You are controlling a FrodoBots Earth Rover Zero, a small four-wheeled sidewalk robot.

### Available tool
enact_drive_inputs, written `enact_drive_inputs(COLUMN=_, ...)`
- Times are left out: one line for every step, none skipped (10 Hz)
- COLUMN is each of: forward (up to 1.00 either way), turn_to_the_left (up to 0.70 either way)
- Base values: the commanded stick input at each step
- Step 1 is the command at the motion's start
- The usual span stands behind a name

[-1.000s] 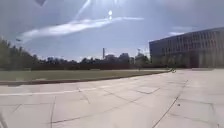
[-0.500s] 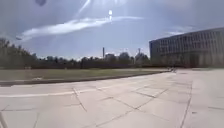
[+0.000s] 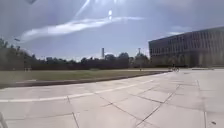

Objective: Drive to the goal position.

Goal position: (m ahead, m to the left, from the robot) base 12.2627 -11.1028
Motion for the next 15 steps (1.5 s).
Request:
enact_drive_inputs(forward=0.70, turn_to_the_left=-0.01)
enact_drive_inputs(forward=0.70, turn_to_the_left=-0.01)
enact_drive_inputs(forward=0.70, turn_to_the_left=-0.01)
enact_drive_inputs(forward=0.70, turn_to_the_left=-0.01)
enact_drive_inputs(forward=0.70, turn_to_the_left=-0.01)
enact_drive_inputs(forward=0.70, turn_to_the_left=-0.01)
enact_drive_inputs(forward=0.70, turn_to_the_left=-0.01)
enact_drive_inputs(forward=0.70, turn_to_the_left=-0.01)
enact_drive_inputs(forward=0.70, turn_to_the_left=-0.01)
enact_drive_inputs(forward=0.70, turn_to_the_left=-0.01)
enact_drive_inputs(forward=0.70, turn_to_the_left=-0.01)
enact_drive_inputs(forward=0.70, turn_to_the_left=-0.01)
enact_drive_inputs(forward=0.70, turn_to_the_left=-0.01)
enact_drive_inputs(forward=0.70, turn_to_the_left=-0.01)
enact_drive_inputs(forward=0.70, turn_to_the_left=-0.01)
